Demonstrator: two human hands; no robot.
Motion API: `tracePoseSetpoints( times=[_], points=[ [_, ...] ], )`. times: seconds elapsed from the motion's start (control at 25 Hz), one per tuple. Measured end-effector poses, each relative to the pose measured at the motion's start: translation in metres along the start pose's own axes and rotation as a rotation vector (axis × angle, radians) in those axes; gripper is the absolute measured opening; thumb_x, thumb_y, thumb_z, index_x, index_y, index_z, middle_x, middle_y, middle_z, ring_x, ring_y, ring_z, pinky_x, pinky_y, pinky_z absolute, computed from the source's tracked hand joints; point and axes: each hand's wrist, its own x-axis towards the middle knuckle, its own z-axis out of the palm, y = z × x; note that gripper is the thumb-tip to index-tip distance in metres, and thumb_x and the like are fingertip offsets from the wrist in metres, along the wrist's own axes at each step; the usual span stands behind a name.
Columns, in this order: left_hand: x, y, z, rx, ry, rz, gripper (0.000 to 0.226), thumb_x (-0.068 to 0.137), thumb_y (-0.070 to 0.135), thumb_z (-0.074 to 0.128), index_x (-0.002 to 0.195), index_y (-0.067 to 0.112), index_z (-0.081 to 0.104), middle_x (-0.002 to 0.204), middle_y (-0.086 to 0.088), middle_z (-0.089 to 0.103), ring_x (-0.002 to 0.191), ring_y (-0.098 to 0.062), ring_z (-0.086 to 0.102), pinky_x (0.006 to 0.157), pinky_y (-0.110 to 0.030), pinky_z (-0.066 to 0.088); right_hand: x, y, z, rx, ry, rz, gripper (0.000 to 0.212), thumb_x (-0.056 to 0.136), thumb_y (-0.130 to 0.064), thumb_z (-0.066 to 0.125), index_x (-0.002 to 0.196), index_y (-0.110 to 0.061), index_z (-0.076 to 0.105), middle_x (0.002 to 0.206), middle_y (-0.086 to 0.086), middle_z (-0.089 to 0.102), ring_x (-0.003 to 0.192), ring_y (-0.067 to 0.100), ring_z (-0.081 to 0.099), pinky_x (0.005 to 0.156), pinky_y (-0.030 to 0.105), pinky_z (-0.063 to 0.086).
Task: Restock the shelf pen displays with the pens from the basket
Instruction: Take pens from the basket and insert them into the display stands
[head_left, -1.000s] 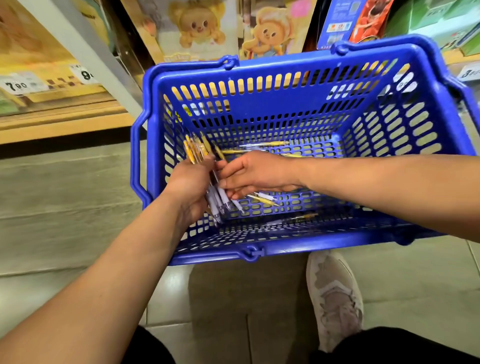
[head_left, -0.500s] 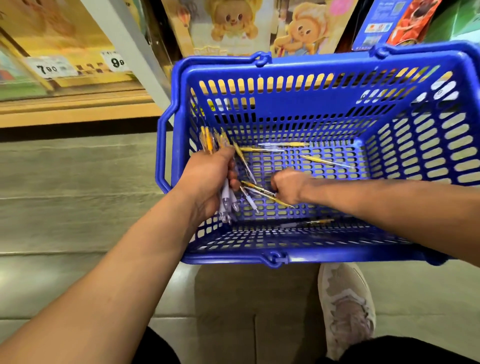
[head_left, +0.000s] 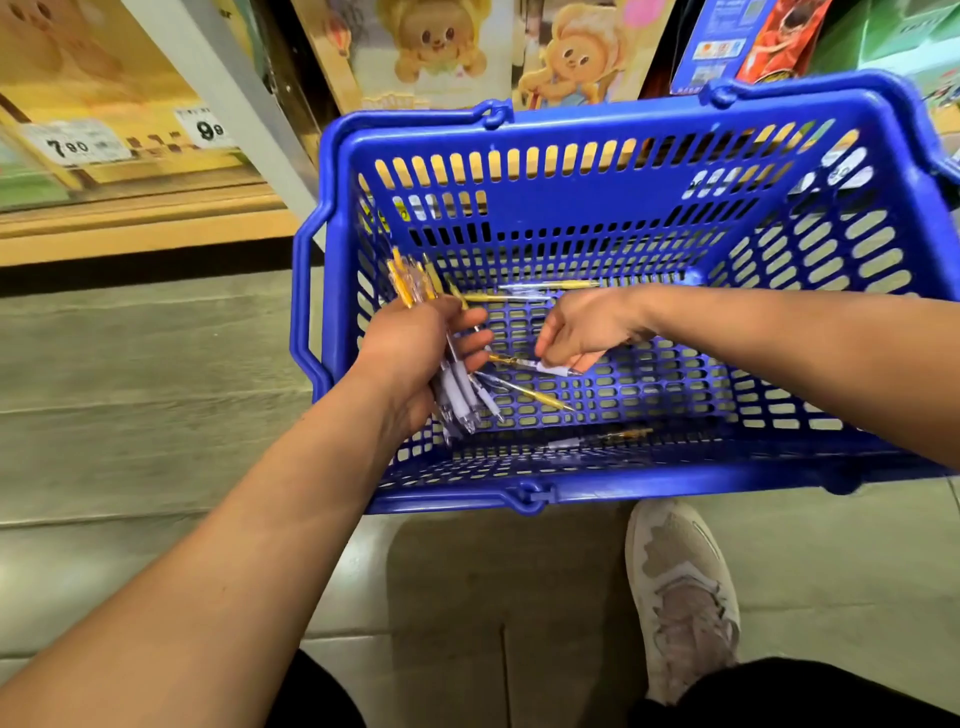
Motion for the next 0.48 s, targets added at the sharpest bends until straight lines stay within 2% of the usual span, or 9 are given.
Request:
tracePoseSetpoints(
  times=[0.08, 0.2, 0.28, 0.36, 0.48],
  points=[
    [0.001, -0.004, 0.0, 0.019, 0.036, -0.018, 0.023, 0.105, 0.009, 0.05, 0.125, 0.002, 0.057, 0.104, -0.013, 0.075, 0.08, -0.021, 0.073, 0.066, -0.035, 0.065, -0.007, -0.002, -0.001, 0.214, 0.036, -0.058, 0.018, 0.09, -0.009, 0.068, 0.107, -0.008, 0.073, 0.087, 0.012, 0.066, 0.079, 0.016, 0.066, 0.085, 0.032, 0.061],
    [0.006, -0.006, -0.001, 0.024, 0.095, -0.018, 0.021, 0.103, 0.006, 0.048, 0.121, 0.002, 0.058, 0.108, -0.014, 0.073, 0.084, -0.021, 0.073, 0.066, -0.037, 0.063, -0.022, -0.018, 0.004, 0.579, 0.043, -0.211, 0.017, 0.088, -0.011, 0.073, 0.104, -0.014, 0.077, 0.087, 0.01, 0.075, 0.075, 0.013, 0.072, 0.074, 0.023, 0.06],
    [0.003, -0.004, 0.001, 0.008, 0.099, -0.012, 0.016, 0.103, 0.006, 0.047, 0.109, 0.003, 0.062, 0.094, -0.011, 0.073, 0.073, -0.021, 0.072, 0.071, -0.044, 0.063, -0.03, -0.033, 0.017, 0.634, -0.027, -0.316, 0.016, 0.088, -0.015, 0.076, 0.102, -0.019, 0.079, 0.099, 0.01, 0.078, 0.083, 0.014, 0.075, 0.076, 0.021, 0.059],
    [0.0, -0.002, 0.003, -0.028, 0.073, -0.018, 0.02, 0.104, 0.009, 0.048, 0.111, -0.001, 0.063, 0.086, -0.013, 0.071, 0.066, -0.026, 0.071, 0.077, -0.054, 0.062, -0.033, -0.047, 0.034, 0.627, -0.005, -0.391, 0.017, 0.088, -0.013, 0.076, 0.104, -0.019, 0.077, 0.101, 0.006, 0.078, 0.085, 0.015, 0.075, 0.078, 0.025, 0.06],
    [-0.001, 0.0, 0.002, -0.033, 0.036, 0.004, 0.026, 0.107, 0.014, 0.048, 0.122, -0.004, 0.059, 0.104, -0.021, 0.072, 0.079, -0.033, 0.074, 0.072, -0.05, 0.064, -0.034, -0.058, 0.047, 0.656, 0.098, -0.48, 0.022, 0.087, -0.006, 0.076, 0.107, -0.015, 0.076, 0.105, -0.008, 0.077, 0.088, 0.018, 0.076, 0.08, 0.029, 0.061]
  ],
)
